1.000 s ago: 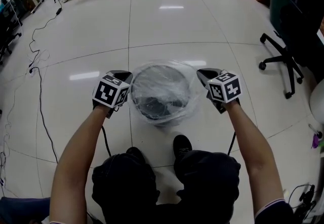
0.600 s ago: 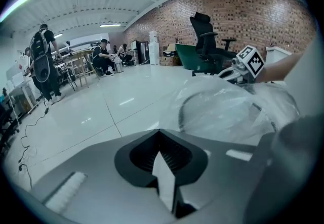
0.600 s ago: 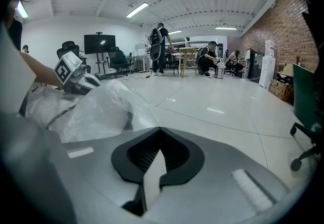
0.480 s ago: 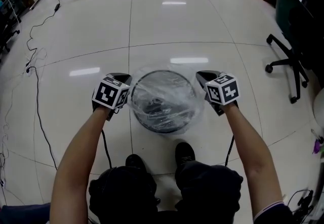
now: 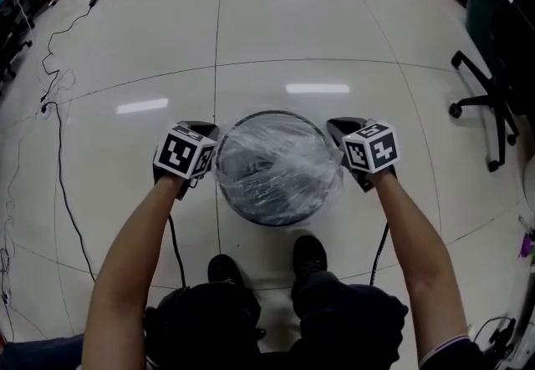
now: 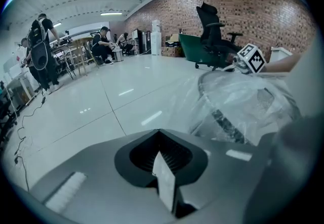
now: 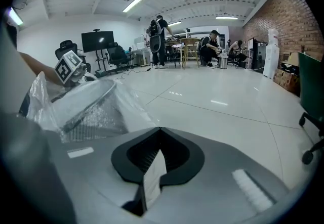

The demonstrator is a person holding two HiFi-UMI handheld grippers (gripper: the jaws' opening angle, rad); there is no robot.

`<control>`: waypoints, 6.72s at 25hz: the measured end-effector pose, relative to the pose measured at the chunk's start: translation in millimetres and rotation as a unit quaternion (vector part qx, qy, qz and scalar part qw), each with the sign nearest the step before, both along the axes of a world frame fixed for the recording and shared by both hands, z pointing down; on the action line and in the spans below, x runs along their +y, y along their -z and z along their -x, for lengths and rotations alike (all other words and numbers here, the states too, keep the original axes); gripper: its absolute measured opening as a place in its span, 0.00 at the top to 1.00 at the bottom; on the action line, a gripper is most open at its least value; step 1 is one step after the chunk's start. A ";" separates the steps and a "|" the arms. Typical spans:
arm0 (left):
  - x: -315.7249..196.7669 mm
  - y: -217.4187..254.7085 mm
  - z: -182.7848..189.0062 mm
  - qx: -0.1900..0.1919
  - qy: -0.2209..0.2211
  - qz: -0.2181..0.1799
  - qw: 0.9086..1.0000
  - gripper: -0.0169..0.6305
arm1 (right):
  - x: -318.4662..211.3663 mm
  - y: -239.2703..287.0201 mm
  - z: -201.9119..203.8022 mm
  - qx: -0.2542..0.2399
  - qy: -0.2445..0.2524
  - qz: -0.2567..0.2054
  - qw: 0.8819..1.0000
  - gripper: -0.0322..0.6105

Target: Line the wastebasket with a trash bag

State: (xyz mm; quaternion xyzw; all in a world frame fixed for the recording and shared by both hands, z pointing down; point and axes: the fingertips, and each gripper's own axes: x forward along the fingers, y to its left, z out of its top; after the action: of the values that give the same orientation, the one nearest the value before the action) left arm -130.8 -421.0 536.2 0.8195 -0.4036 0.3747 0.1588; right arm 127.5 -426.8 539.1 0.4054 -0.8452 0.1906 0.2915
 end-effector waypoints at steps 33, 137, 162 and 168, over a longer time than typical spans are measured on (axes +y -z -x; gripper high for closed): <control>41.1 -62.5 -1.2 0.079 0.031 0.080 0.993 0.95 | 55.6 -88.7 -2.5 -0.026 -0.001 0.088 0.996 0.95; 173.8 -68.0 -13.7 0.078 0.016 0.118 0.990 0.94 | 93.2 -19.2 -22.7 -0.011 -0.030 0.035 0.999 0.95; 146.2 -87.0 -6.0 0.086 0.027 0.133 0.987 0.95 | 87.7 -112.2 -6.7 -0.012 -0.019 0.127 0.992 0.95; 150.7 -82.2 -2.1 0.082 0.030 0.130 0.988 0.95 | 104.7 -111.6 -8.9 -0.028 -0.015 0.130 0.991 0.90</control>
State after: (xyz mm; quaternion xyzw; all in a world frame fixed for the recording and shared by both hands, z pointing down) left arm -128.6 -270.3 618.4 0.8073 -0.3618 0.3503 0.3076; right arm 136.4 -322.1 650.7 0.3714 -0.8149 0.3142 0.3151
